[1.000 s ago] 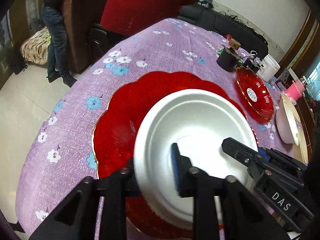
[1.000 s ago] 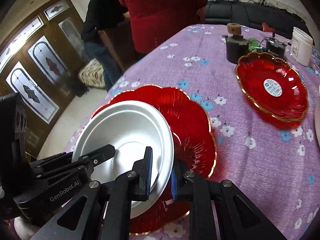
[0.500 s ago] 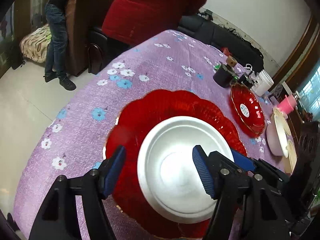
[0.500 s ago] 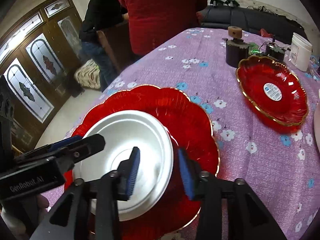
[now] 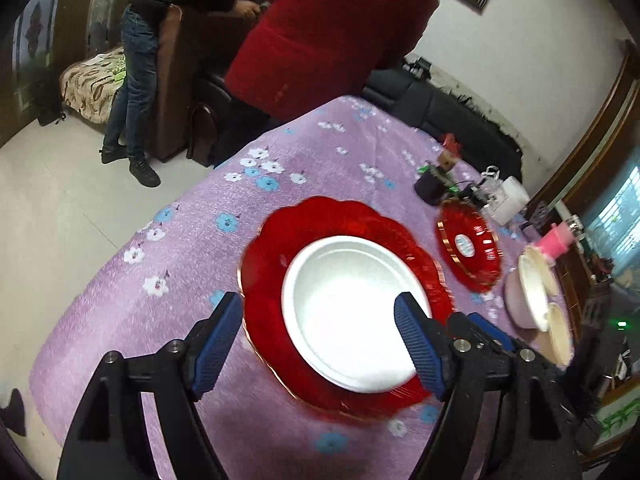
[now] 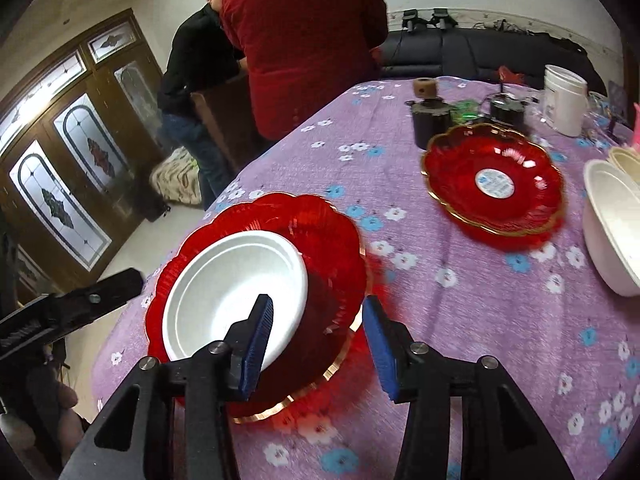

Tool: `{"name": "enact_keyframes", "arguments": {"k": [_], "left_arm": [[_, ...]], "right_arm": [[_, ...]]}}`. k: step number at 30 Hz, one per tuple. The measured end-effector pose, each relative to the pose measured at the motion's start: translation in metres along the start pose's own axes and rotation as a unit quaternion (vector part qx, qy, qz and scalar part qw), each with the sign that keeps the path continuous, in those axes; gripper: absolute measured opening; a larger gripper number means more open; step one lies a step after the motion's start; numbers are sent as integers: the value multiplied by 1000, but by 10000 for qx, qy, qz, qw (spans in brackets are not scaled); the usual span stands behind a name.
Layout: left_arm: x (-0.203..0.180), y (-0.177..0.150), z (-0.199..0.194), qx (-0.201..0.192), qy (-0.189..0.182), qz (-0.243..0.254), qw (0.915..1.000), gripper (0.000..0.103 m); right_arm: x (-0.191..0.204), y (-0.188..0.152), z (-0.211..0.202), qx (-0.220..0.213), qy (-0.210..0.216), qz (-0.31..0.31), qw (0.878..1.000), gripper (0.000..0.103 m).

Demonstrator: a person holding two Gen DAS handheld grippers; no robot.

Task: Organize plates and bowls
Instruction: 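Lower the white plate onto the large red plate with both tools and release, then grasp the rim of the small labeled red plate with both tools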

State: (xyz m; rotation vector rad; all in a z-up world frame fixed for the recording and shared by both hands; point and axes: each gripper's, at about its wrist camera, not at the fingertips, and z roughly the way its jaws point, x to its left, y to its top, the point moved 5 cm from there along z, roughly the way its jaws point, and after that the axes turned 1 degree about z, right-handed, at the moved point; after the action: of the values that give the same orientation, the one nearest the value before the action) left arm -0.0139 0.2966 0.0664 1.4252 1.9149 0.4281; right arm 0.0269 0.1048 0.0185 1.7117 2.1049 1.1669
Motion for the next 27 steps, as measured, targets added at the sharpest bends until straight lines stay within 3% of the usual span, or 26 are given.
{"name": "enact_keyframes", "arguments": {"k": [16,21,27], "left_arm": [[-6,-30,-20,-33,-301,-214,9993,82],[-10,-34,-16,33,-322,-152,9994,82],[-16,-42,-7,179,-304,28,9994,82]], "right_arm": [[-105,-5,-31,-194,-519,1285,9902,52],[-137,16,-19,-250,-442,1994,9786,52],[-177,42,11,-250,-304,3030,9522,52]]}}
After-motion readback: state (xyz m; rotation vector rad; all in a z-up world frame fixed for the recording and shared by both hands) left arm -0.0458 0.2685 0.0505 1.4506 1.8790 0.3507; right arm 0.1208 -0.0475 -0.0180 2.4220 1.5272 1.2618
